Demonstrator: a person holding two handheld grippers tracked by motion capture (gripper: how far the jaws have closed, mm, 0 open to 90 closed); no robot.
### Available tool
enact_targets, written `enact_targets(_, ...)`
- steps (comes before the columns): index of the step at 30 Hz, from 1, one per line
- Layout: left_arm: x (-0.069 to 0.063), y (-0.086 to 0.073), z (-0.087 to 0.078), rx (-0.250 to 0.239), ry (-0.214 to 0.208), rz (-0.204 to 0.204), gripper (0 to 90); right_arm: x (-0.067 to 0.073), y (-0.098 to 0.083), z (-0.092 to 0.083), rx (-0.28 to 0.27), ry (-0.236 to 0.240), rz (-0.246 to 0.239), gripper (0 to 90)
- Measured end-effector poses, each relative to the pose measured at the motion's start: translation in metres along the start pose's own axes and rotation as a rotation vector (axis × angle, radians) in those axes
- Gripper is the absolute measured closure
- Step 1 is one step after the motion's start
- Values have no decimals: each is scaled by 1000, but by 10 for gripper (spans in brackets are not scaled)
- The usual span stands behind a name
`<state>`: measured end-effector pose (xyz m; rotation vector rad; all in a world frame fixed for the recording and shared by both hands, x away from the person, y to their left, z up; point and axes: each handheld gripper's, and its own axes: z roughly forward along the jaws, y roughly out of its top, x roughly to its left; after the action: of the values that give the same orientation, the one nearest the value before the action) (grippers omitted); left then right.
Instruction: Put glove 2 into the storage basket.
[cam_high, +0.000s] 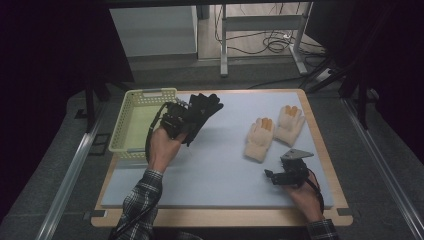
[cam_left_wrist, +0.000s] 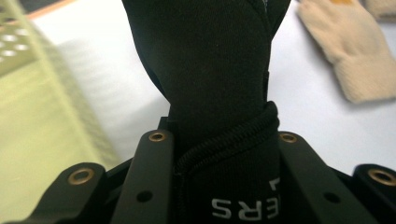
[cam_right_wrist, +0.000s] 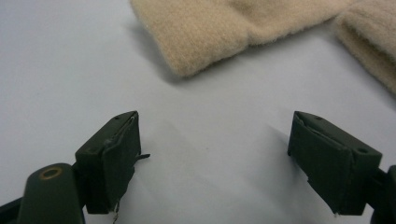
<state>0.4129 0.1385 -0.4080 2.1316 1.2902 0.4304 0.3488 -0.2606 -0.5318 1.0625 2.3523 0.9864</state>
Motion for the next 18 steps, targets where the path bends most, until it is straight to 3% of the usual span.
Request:
enact_targets(8, 43, -3, -19, -15, 80, -81, 716, 0, 0, 0, -4, 0, 2, 166)
enact_targets(18, 100, -28, -34, -11, 162, -204, 715, 0, 0, 0, -4, 0, 1, 166)
